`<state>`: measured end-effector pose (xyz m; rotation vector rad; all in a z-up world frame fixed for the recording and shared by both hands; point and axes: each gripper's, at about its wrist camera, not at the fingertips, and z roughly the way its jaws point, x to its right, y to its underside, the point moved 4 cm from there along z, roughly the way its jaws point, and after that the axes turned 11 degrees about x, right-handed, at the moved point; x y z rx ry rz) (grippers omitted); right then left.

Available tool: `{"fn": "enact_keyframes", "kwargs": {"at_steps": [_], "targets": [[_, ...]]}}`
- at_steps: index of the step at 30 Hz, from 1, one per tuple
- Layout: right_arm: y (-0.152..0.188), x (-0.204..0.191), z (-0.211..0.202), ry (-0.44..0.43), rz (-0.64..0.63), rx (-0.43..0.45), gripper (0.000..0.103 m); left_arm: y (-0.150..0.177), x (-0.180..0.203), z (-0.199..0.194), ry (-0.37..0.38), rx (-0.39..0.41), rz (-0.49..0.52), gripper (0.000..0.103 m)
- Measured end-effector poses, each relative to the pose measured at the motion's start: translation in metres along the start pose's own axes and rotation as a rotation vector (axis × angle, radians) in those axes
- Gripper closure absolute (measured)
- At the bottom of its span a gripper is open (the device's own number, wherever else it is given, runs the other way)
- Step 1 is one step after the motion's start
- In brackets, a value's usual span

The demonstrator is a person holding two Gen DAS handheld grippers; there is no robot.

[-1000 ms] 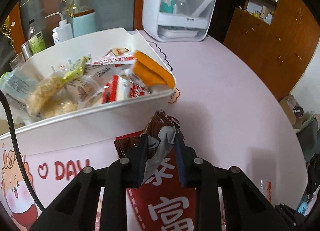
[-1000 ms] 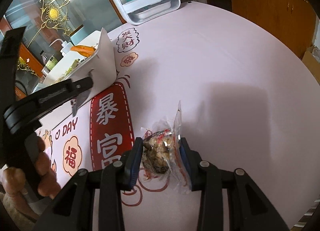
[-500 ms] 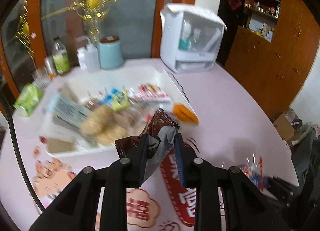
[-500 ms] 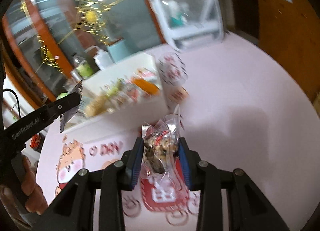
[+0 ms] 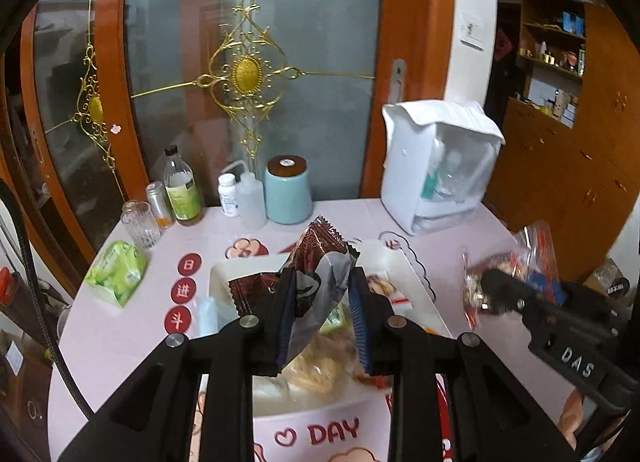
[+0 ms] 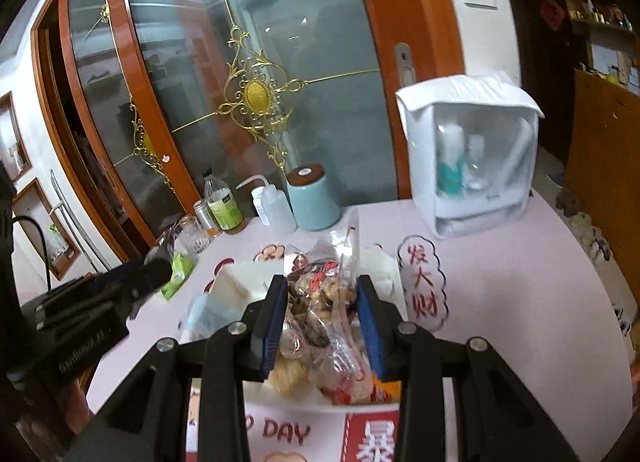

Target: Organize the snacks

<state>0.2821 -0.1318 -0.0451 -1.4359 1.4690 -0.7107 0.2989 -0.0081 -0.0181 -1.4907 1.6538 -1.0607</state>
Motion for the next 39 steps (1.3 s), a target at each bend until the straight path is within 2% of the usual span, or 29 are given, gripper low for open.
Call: {"fn": "enact_keyframes", "kwargs": {"at_steps": [4,6,7,8,16,21,30,39], "targets": [[0.001,-0.001,0.033,0.003,0.013,-0.074,0.064,-0.008,-0.008,0.021,-0.027,-0.018,-0.005,0.075],[0.006,0.001,0.047,0.002,0.023,-0.125,0.054,-0.007,-0.013,0.033,-0.028,-0.05,-0.026,0.057],[0.01,0.001,0.052,0.003,0.026,-0.149,0.044,-0.006,-0.016,0.04,-0.031,-0.071,-0.04,0.026],[0.013,0.002,0.056,0.004,0.027,-0.159,0.042,-0.003,-0.019,0.046,-0.038,-0.087,-0.055,0.001],[0.024,0.009,0.057,0.032,0.034,-0.171,0.041,0.015,-0.037,0.065,-0.091,-0.147,-0.104,0.001],[0.023,0.004,0.05,0.049,0.002,-0.161,0.041,0.014,-0.04,0.06,-0.101,-0.145,-0.113,0.001],[0.02,-0.004,0.016,0.069,-0.011,-0.138,0.041,0.008,-0.029,0.027,-0.094,-0.11,-0.067,0.001],[0.022,-0.012,-0.041,0.083,-0.027,-0.104,0.041,0.016,-0.011,-0.023,-0.081,-0.104,-0.028,0.001]]}}
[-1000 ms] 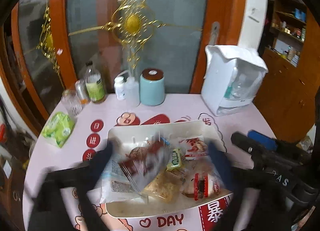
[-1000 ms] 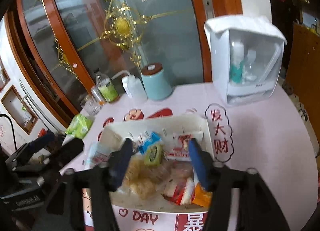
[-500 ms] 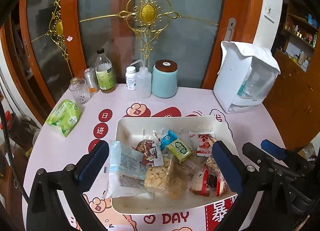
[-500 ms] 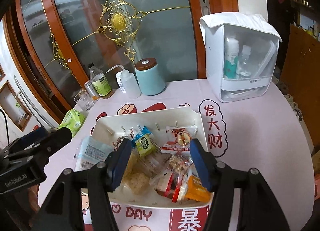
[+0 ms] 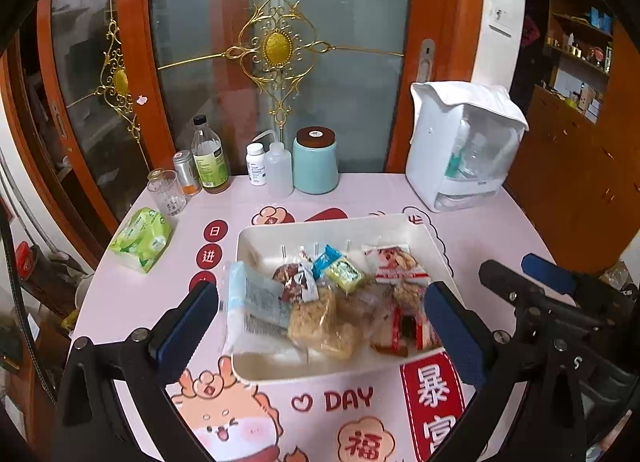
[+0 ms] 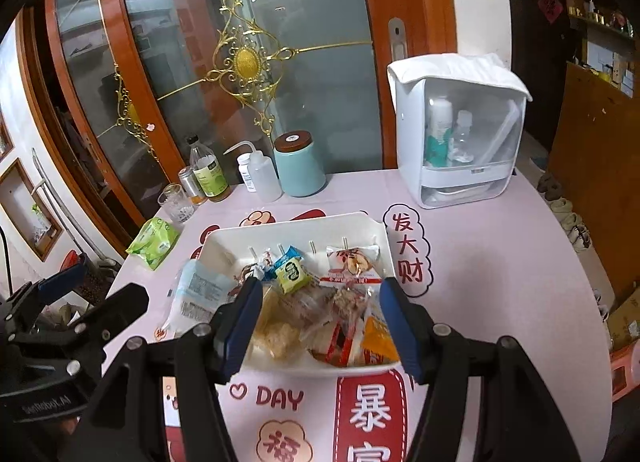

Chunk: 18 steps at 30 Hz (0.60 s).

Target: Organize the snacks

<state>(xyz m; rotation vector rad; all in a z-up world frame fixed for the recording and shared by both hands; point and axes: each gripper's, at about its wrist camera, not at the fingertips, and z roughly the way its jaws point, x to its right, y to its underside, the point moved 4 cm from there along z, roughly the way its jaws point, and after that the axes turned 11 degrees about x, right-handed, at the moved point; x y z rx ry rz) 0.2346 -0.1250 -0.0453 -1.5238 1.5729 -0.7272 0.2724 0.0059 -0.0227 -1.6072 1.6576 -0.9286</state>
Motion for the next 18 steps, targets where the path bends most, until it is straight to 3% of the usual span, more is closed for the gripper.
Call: {"fn": "enact_keyframes", "kwargs": {"at_steps": [18], "targets": [[0.078,-0.004,-0.103,-0.023,-0.031,-0.053,0.04,0.073,0.025,-0.122,0.003,-0.016,0.033,0.001]]}}
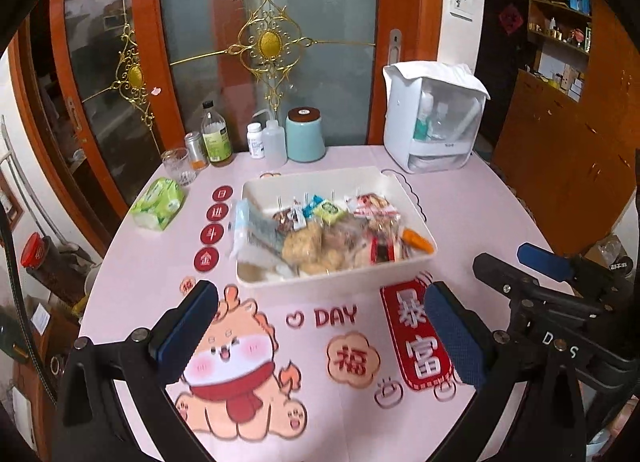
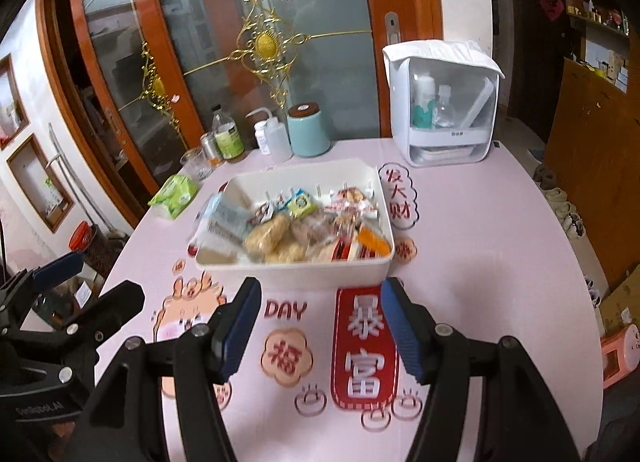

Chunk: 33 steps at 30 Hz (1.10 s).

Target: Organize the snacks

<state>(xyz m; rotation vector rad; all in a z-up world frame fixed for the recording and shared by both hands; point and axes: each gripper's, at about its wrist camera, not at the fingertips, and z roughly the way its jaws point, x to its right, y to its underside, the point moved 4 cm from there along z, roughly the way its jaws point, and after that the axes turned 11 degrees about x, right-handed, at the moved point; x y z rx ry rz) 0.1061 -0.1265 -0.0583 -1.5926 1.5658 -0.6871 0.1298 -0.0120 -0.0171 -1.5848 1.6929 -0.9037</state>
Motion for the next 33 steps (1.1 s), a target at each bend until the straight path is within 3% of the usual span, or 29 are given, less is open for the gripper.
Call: {"fn": "enact_keyframes", "kwargs": {"at_steps": [17,29,33], "targets": [[0.06,-0.009,-0.058,-0.01,-0.017,-0.021,0.037,0.062,0.015,-0.075,-0.02,-0.023,-0.037,0.001],[0.08,-0.018,-0.066,0.037,0.014,-0.031,0.037,0.091,0.006,-0.081,-0.04,-0.064,-0.056,0.001],[0.083,-0.024,-0.062,0.049,0.01,-0.043,0.037,0.095,-0.004,-0.078,-0.079,-0.079,-0.059,0.001]]}}
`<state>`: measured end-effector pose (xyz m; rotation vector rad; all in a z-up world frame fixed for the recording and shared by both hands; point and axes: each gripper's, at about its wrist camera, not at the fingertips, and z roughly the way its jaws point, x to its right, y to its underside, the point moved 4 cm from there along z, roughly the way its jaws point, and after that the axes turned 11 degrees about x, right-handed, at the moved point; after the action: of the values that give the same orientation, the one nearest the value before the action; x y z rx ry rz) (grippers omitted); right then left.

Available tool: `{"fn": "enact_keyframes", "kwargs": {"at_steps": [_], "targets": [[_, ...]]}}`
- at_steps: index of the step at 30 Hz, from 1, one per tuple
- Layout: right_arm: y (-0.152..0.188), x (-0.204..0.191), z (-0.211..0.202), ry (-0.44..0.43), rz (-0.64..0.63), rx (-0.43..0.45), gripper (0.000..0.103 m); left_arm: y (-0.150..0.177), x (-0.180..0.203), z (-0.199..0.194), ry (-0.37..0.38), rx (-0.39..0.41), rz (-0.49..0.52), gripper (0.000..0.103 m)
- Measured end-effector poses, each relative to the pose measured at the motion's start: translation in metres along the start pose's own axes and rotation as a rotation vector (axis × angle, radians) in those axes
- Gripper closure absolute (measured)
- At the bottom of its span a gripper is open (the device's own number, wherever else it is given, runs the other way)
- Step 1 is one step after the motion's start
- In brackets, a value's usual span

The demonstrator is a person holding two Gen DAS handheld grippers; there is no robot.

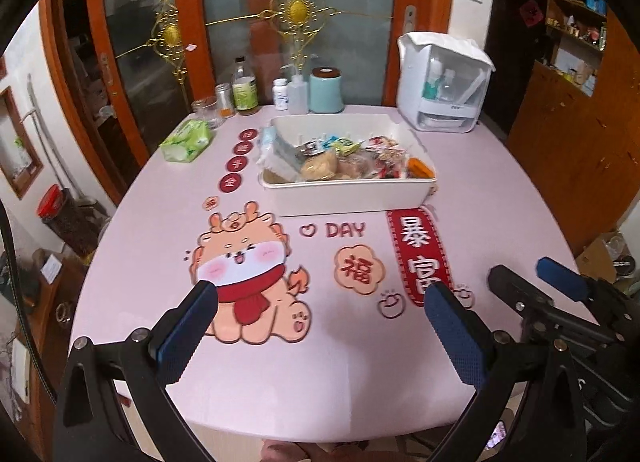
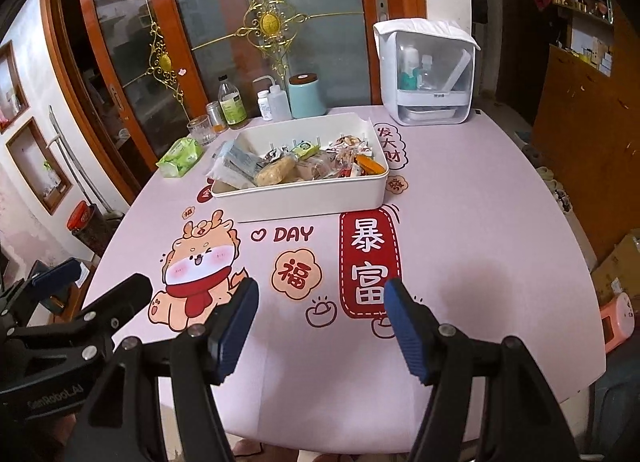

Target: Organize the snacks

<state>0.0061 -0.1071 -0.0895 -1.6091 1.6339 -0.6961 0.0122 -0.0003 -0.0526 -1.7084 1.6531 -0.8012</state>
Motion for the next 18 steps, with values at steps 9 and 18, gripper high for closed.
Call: {"fn": "enact_keyframes", "kwargs": {"at_steps": [9,18], "targets": [[0.002,-0.006,0.005,0.034,0.004,-0.021,0.037,0.003,-0.01,0.004,0.002,-0.01,0.0,0.001],[0.003,-0.008,0.007,0.06,-0.001,-0.032,0.037,0.002,-0.015,0.013,0.023,-0.034,0.003,0.001]]}}
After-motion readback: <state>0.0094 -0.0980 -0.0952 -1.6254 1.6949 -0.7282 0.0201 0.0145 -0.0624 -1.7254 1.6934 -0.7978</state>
